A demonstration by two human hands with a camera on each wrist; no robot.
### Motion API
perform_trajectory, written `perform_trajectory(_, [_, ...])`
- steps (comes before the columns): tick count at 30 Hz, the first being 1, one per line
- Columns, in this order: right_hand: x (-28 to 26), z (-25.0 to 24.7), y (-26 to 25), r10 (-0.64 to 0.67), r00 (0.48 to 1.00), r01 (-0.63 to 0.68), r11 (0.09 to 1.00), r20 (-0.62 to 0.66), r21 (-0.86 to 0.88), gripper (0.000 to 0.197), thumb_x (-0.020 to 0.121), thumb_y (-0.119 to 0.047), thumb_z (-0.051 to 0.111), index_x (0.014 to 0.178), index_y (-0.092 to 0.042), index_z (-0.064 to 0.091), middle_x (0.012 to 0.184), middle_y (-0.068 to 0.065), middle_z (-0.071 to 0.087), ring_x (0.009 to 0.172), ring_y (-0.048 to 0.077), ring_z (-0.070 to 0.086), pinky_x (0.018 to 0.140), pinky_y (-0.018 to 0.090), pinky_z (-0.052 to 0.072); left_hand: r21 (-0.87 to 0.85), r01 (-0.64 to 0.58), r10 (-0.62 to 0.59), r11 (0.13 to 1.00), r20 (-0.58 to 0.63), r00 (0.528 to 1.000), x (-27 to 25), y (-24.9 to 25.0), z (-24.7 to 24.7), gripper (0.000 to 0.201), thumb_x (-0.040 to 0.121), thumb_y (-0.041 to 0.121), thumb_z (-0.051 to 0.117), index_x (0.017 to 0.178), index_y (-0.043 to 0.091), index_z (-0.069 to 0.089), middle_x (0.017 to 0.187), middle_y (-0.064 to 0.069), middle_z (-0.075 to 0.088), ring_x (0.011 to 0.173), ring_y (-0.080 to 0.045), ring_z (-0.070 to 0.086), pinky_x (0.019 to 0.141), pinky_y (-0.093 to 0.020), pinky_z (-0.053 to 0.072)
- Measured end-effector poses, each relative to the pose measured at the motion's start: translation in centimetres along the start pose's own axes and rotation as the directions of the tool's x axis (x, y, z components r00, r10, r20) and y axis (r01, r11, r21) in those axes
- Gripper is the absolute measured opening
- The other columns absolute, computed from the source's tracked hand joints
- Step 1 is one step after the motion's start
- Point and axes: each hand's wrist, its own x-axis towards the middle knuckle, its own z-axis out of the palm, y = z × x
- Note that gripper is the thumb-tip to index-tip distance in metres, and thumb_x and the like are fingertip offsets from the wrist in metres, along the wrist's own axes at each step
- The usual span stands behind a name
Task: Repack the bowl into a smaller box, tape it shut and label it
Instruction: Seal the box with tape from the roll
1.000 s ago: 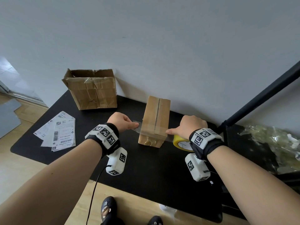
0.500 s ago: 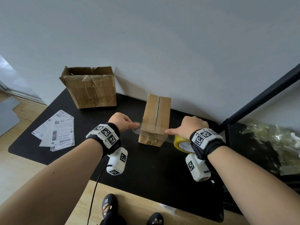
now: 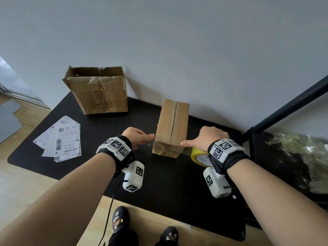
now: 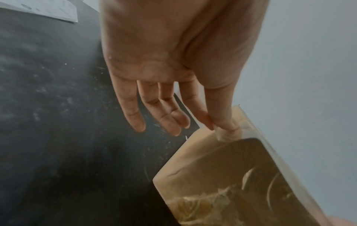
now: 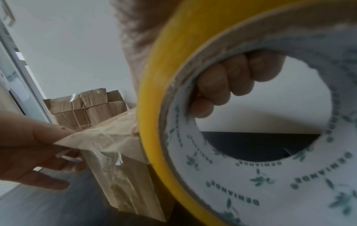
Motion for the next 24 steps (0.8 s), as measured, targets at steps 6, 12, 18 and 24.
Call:
perform_trajectory(6, [0.2, -0.1, -0.1, -0.001, 1.0, 0.001, 1.0, 0.013, -0.019, 0.075, 0.065, -0.087, 0.049, 0.089, -0.016, 0.052, 0.082, 0.0, 0.058, 0.076, 0.021, 0.055, 0.067, 0.029, 0.041, -0.021, 0.068, -0.066, 0.997, 0.073, 0.995, 0.0, 0.0, 0.4, 0.031, 0.081, 0.041, 0.069, 0.094, 0.014, 0.062, 0.096, 0.0, 0.064, 0.089, -0.008, 0.06, 0.082, -0.032, 0.052])
perform_trajectory(12, [0.3, 0.0, 0.0, 0.004, 1.0, -0.003, 1.0, 0.018, -0.014, 0.074, 0.065, -0.086, 0.049, 0.088, -0.016, 0.051, 0.078, 0.0, 0.056, 0.076, 0.021, 0.054, 0.068, 0.029, 0.041, 0.074, 0.059, -0.058, 0.996, -0.01, 0.998, -0.1, 0.1, 0.4, 0.023, 0.08, 0.029, 0.074, 0.089, 0.012, 0.062, 0.091, -0.006, 0.065, 0.08, -0.014, 0.062, 0.073, -0.028, 0.057])
perform_trajectory(18, [0.4, 0.0, 0.0, 0.021, 0.999, -0.021, 1.0, 0.032, -0.007, 0.075, 0.064, -0.087, 0.049, 0.086, -0.016, 0.055, 0.073, 0.0, 0.054, 0.073, 0.02, 0.055, 0.066, 0.029, 0.04, 0.121, -0.104, 0.116, 0.987, -0.092, 0.989, -0.8, 4.7, -0.1, 0.012, 0.084, 0.017, 0.069, 0.077, 0.007, 0.071, 0.077, -0.009, 0.073, 0.07, -0.016, 0.07, 0.071, -0.029, 0.06])
perform_trajectory(24, [0.6, 0.1, 0.0, 0.026, 0.999, -0.027, 1.0, 0.043, 0.005, 0.077, 0.064, -0.087, 0.05, 0.091, -0.015, 0.057, 0.077, 0.001, 0.057, 0.075, 0.021, 0.057, 0.067, 0.03, 0.041, 0.346, -0.058, 0.062, 0.936, -0.002, 0.998, -0.8, 5.0, 1.9, 0.032, 0.084, 0.034, 0.068, 0.093, 0.003, 0.07, 0.076, -0.006, 0.071, 0.068, -0.016, 0.068, 0.075, -0.03, 0.058])
